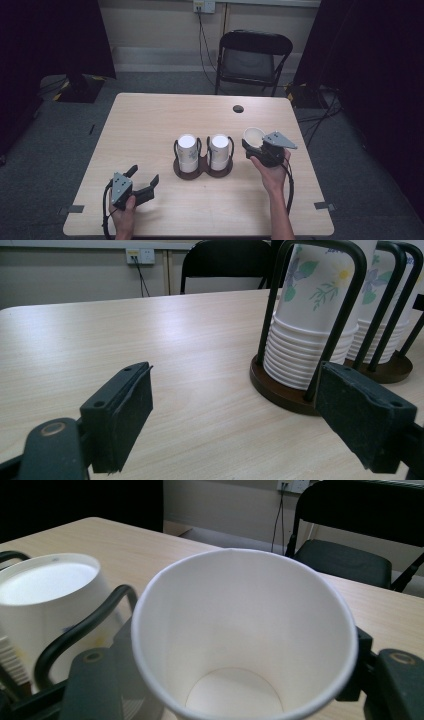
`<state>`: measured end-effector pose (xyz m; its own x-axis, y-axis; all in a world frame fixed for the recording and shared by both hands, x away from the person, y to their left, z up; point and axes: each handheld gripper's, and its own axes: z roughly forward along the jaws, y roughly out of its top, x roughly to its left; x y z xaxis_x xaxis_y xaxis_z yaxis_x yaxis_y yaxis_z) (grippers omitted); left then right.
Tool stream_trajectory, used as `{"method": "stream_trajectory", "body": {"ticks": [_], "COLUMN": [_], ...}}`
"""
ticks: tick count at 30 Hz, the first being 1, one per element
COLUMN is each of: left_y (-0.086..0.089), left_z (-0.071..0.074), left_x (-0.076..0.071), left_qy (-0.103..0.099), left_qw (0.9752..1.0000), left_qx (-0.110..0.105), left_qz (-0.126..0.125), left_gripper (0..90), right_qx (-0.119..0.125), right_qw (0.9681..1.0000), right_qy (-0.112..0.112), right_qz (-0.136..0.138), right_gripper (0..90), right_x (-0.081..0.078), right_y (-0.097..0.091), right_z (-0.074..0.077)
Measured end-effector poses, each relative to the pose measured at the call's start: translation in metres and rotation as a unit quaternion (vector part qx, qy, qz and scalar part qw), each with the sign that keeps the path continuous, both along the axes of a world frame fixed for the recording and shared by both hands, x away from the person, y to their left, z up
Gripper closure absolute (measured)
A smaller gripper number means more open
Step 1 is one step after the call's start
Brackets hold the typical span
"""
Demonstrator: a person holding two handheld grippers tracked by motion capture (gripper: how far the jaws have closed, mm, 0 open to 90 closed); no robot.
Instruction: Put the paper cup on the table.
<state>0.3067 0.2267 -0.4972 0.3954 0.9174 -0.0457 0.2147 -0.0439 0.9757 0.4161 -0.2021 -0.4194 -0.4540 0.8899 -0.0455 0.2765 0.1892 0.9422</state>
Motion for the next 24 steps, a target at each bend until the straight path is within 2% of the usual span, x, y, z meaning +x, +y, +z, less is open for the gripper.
{"method": "stream_trajectory", "body": {"ticks": [3,4,5,7,9,12,16,24], "left_y": [0.002,0.003,0.004,0.004,0.003,0.001,0.000,0.000], "left_z": [0.000,0.000,0.000,0.000,0.000,0.000,0.000,0.000], "left_x": [0.001,0.002,0.002,0.002,0.001,0.001,0.001,0.001], "left_qy": [0.006,0.010,0.010,0.011,0.007,0.008,0.008,0.005], "left_qw": [0.9999,0.9998,0.9998,0.9997,0.9999,0.9999,0.9999,1.0000], "left_qx": [-0.010,-0.015,-0.018,-0.021,-0.014,-0.006,-0.002,0.000], "left_qz": [0.003,0.003,0.004,0.005,0.006,0.009,0.009,0.005], "left_gripper": [15.5,15.5,15.6,15.6,15.6,15.7,15.8,15.8], "right_qx": [0.013,0.035,0.038,0.032,0.025,0.003,-0.004,0.012], "right_qw": [0.9999,0.9994,0.9993,0.9994,0.9994,0.9995,0.9992,0.9974], "right_qy": [0.000,0.003,0.002,0.000,0.002,0.013,0.026,0.063], "right_qz": [-0.007,-0.004,-0.005,-0.016,-0.023,-0.028,-0.029,-0.035], "right_gripper": [30.1,30.1,30.1,30.0,30.0,29.8,29.8,29.6], "right_x": [0.007,0.010,0.011,0.015,0.019,0.024,0.032,0.047], "right_y": [-0.002,-0.005,-0.006,-0.007,-0.007,-0.005,-0.004,-0.007], "right_z": [0.000,0.001,0.001,0.000,-0.002,-0.007,-0.017,-0.038]}}
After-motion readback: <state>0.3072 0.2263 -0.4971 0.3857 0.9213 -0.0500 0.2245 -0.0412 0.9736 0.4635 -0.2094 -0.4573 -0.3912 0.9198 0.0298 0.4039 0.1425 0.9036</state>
